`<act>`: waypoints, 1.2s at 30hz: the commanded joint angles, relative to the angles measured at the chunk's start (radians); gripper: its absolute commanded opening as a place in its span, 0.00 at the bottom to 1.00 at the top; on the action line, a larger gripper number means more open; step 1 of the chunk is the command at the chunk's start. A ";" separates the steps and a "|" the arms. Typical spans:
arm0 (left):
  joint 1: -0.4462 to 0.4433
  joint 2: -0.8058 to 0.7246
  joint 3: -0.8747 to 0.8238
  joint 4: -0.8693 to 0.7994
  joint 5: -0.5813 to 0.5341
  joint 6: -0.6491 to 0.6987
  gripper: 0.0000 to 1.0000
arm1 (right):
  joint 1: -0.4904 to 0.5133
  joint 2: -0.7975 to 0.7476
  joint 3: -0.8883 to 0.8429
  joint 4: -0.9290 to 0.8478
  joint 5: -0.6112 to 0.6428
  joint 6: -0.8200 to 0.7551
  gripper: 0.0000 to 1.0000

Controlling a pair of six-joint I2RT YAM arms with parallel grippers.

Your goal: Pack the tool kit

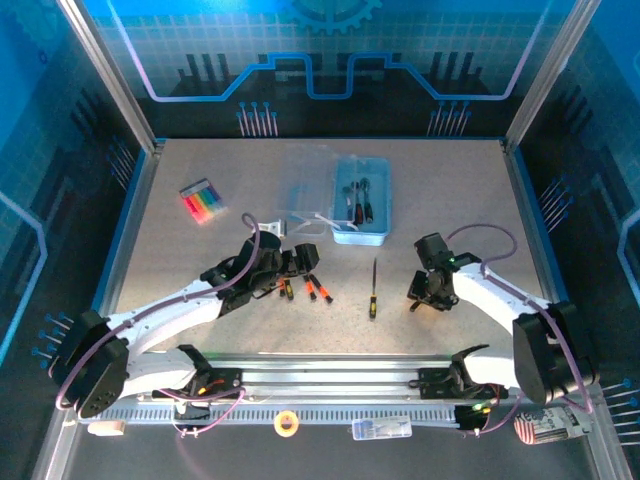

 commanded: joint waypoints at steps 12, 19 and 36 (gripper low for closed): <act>-0.003 -0.071 -0.022 -0.040 -0.067 0.036 0.83 | 0.013 0.021 0.003 0.035 -0.015 -0.021 0.15; -0.001 -0.089 -0.021 -0.060 -0.107 0.040 0.83 | 0.013 -0.028 0.036 0.034 -0.005 -0.074 0.08; 0.116 -0.273 -0.151 -0.057 -0.083 -0.069 1.00 | 0.093 0.316 0.636 0.186 -0.240 -0.247 0.07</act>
